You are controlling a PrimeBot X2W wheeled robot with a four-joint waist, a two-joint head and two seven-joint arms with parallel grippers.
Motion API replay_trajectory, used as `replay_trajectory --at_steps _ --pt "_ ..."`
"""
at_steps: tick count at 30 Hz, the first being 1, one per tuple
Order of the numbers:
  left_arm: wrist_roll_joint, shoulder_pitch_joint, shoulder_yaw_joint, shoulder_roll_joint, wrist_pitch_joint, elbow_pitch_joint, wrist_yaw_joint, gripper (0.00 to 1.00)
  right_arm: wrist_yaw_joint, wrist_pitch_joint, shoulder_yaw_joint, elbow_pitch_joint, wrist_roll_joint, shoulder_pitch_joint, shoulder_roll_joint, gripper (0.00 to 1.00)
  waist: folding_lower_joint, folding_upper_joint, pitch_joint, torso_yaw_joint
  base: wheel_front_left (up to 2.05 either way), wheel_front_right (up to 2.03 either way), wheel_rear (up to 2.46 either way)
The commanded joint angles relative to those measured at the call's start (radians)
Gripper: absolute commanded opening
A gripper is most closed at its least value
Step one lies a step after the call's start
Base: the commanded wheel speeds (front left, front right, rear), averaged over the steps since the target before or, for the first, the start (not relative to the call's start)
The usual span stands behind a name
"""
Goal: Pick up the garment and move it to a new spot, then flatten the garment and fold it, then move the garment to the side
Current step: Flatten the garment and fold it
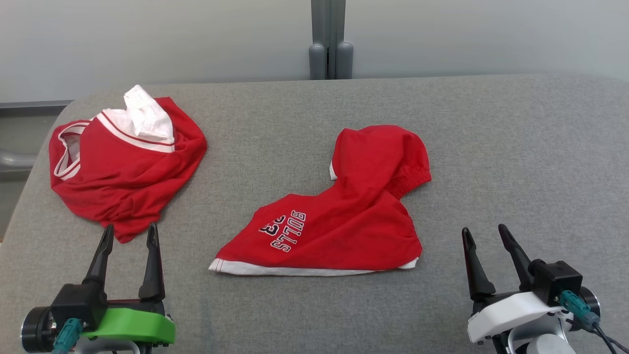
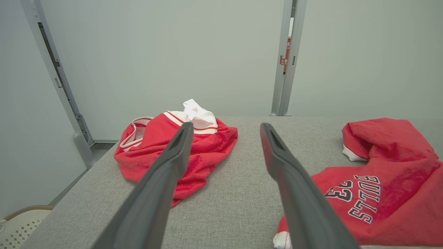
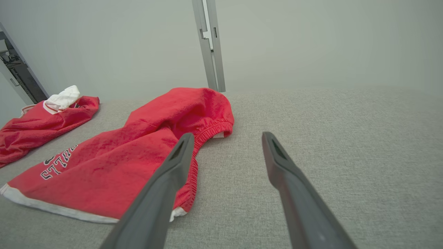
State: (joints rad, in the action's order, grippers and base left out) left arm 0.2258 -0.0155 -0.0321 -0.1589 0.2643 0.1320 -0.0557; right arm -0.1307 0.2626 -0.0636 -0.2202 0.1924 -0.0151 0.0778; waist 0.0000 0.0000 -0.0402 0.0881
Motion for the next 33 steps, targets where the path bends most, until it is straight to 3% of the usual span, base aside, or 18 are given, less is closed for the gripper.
replay_trajectory --at_steps 1,11,20,25,26,27,28,33 --pt "-0.014 0.012 0.01 0.005 0.0 0.003 -0.009 1.0 0.0 0.003 -0.005 -0.005 0.012 0.004 0.007 1.0 0.0 0.0 0.0 0.001 0.0 0.0 0.0" --pt "-0.046 -0.022 0.031 0.046 0.0 0.015 -0.039 1.0 0.0 -0.014 -0.125 -0.102 0.022 -0.139 0.066 1.0 0.0 0.0 -0.024 0.03 0.0 0.0 0.0" --pt "-0.063 -0.051 0.019 0.079 0.0 0.019 -0.058 1.0 0.0 -0.024 -0.196 -0.338 0.054 -0.255 0.091 1.0 0.0 0.0 -0.065 0.097 0.0 0.0 0.0" --pt "-0.067 -0.065 0.011 0.091 0.0 0.03 -0.065 1.0 0.0 -0.019 -0.212 -0.477 0.088 -0.285 0.073 1.0 0.0 0.0 -0.083 0.129 0.0 0.0 0.0" --pt "-0.068 -0.066 0.01 0.092 0.0 0.031 -0.066 1.0 0.0 -0.018 -0.218 -0.494 0.094 -0.292 0.071 0.84 0.0 0.0 -0.084 0.132 0.0 0.0 0.0" --pt "-0.069 -0.067 0.009 0.094 0.0 0.033 -0.065 1.0 0.0 -0.015 -0.225 -0.514 0.105 -0.301 0.068 0.22 0.0 0.0 -0.085 0.134 0.0 0.0 0.0" --pt "-0.07 -0.067 0.009 0.095 0.0 0.034 -0.066 1.0 0.0 -0.012 -0.232 -0.527 0.117 -0.305 0.066 0.0 0.0 0.0 -0.085 0.135 0.0 0.0 0.0" --pt "-0.076 -0.049 0.022 0.098 0.0 0.042 -0.068 1.0 0.0 0.001 -0.245 -0.55 0.149 -0.326 0.07 0.0 0.0 0.0 -0.072 0.11 0.0 0.0 0.0"
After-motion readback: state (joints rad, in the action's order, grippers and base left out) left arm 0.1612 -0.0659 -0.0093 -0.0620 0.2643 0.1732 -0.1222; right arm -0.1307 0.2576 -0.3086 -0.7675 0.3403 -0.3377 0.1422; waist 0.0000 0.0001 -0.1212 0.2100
